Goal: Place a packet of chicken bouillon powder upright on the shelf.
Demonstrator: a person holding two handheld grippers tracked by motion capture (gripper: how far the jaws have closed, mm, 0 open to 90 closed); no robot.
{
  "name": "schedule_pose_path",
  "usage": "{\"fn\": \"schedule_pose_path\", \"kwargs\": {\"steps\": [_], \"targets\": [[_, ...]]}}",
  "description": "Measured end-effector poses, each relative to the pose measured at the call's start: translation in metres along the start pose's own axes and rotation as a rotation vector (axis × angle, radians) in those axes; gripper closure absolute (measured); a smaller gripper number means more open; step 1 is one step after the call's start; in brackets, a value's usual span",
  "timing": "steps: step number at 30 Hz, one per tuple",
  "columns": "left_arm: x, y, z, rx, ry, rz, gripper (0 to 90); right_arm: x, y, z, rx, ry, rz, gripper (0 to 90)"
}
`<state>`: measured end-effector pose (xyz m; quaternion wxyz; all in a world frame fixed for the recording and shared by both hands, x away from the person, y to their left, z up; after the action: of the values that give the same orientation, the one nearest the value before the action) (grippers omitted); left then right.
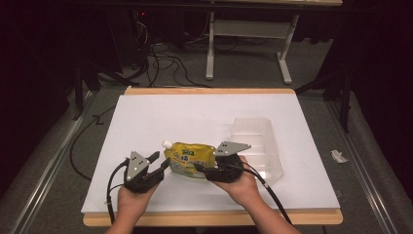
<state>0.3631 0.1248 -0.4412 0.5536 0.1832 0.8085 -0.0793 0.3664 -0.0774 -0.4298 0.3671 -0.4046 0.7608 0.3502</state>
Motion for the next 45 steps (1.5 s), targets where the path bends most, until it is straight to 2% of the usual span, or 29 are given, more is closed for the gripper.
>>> {"fn": "schedule_pose_path", "kwargs": {"steps": [1,2,4,5,7,8,9,10,15,16,18,19,27,31,38,45], "targets": [[0.003,0.004,-0.003,-0.001,0.002,0.014,52.6,0.0,0.0,0.001,0.001,0.0,0.003,57.7],[0.009,0.015,-0.008,-0.021,0.003,-0.004,50.5,0.001,0.001,0.003,0.003,-0.004,0.008,59.6],[0.014,0.023,-0.012,-0.028,-0.006,-0.077,47.7,0.001,0.002,0.006,-0.003,-0.017,0.014,64.7],[0.015,0.026,-0.013,-0.034,-0.013,-0.095,46.0,0.001,0.002,0.007,-0.005,-0.024,0.013,67.4],[0.016,0.027,-0.013,-0.038,-0.017,-0.098,45.0,0.001,0.004,0.008,-0.009,-0.028,0.014,73.4],[0.015,0.032,-0.017,-0.051,-0.039,-0.115,44.4,-0.001,0.005,0.009,-0.013,-0.041,0.008,78.4],[0.015,0.032,-0.017,-0.051,-0.039,-0.115,43.9,-0.001,0.005,0.009,-0.013,-0.041,0.008,78.4],[0.016,0.037,-0.019,-0.063,-0.05,-0.137,43.7,-0.002,0.007,0.011,-0.013,-0.054,0.009,81.4],[0.021,0.039,-0.017,-0.057,-0.034,-0.122,42.6,-0.005,0.008,0.014,-0.017,-0.078,0.016,82.4],[0.022,0.039,-0.016,-0.055,-0.035,-0.113,42.0,-0.005,0.009,0.015,-0.007,-0.083,0.005,82.5],[0.022,0.039,-0.016,-0.046,-0.036,-0.112,40.9,-0.004,0.009,0.015,0.004,-0.082,0.001,82.6],[0.022,0.037,-0.017,-0.026,-0.034,-0.117,40.4,-0.004,0.009,0.015,0.01,-0.088,0.002,83.3],[0.026,0.04,-0.015,-0.036,-0.012,-0.122,32.7,-0.003,0.005,0.014,0.0,-0.078,0.022,86.8],[0.028,0.041,-0.013,-0.021,-0.005,-0.127,30.2,-0.004,0.002,0.014,-0.009,-0.077,0.03,88.7],[0.031,0.041,-0.009,-0.021,0.02,-0.118,29.3,-0.005,0.004,0.015,-0.012,-0.071,0.012,90.0],[0.031,0.042,-0.01,-0.021,0.005,-0.125,29.2,-0.007,0.005,0.016,-0.012,-0.075,0.013,90.0]]}}
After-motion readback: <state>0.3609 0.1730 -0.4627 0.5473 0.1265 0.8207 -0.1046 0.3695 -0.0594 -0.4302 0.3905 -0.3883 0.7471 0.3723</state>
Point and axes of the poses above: each handheld gripper's, and its own axes: z roughly forward along the jaws, x roughly out of its underside, y roughly to its left, the point moved 6 cm from there along z, roughly forward along the jaws, and after that the axes turned 13 degrees about -x, right-handed, at the moved point
